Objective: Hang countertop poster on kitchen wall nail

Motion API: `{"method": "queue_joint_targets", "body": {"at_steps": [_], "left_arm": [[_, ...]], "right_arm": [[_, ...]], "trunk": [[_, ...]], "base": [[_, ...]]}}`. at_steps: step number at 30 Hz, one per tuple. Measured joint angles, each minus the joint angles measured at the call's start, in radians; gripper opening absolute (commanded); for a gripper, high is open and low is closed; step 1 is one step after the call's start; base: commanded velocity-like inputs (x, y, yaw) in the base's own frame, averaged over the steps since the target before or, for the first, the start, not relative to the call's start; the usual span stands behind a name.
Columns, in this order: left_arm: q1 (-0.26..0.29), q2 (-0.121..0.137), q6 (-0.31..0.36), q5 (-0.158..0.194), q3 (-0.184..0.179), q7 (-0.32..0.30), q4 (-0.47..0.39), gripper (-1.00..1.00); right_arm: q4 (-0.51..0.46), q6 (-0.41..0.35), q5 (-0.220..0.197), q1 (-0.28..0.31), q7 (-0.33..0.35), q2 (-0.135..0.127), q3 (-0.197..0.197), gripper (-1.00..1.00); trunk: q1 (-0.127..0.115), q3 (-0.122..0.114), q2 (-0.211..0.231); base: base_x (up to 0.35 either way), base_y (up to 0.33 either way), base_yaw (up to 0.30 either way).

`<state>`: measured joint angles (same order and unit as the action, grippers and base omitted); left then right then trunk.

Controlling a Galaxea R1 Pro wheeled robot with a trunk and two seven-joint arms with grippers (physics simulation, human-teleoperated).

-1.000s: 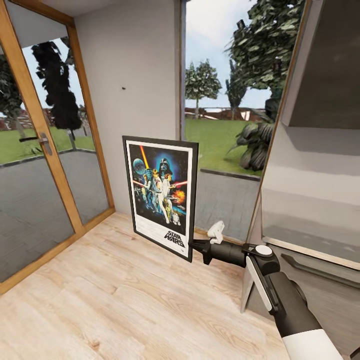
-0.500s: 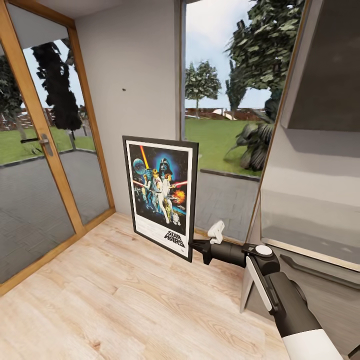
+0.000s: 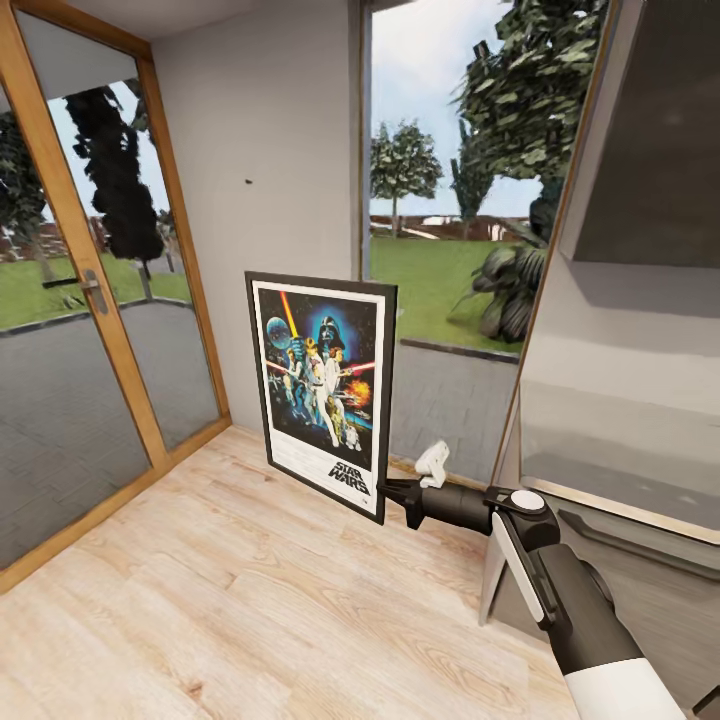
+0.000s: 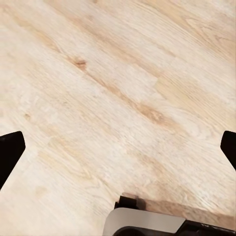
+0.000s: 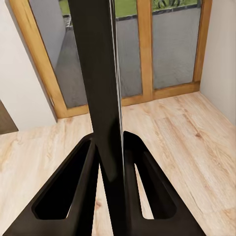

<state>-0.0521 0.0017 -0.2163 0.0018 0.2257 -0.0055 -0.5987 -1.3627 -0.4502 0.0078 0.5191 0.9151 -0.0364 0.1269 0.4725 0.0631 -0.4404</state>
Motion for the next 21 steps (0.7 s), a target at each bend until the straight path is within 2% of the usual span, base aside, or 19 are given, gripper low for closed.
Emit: {"method": "queue_joint_targets", "body": {"at_steps": [6,21], "left_arm": [[0.0,0.0,0.0,0.0,0.0,0.0,0.0,1.0],[0.0,0.0,0.0,0.0,0.0,0.0,0.0,1.0]], "right_arm": [[0.0,0.0,0.0,0.0,0.0,0.0,0.0,-1.0],[0.0,0.0,0.0,0.0,0.0,0.0,0.0,-1.0]], "trunk": [[-0.023,-0.019,0.042],[-0.023,-0.019,0.043]], "base": [[0.0,0.0,0.0],[0.0,0.0,0.0]]}}
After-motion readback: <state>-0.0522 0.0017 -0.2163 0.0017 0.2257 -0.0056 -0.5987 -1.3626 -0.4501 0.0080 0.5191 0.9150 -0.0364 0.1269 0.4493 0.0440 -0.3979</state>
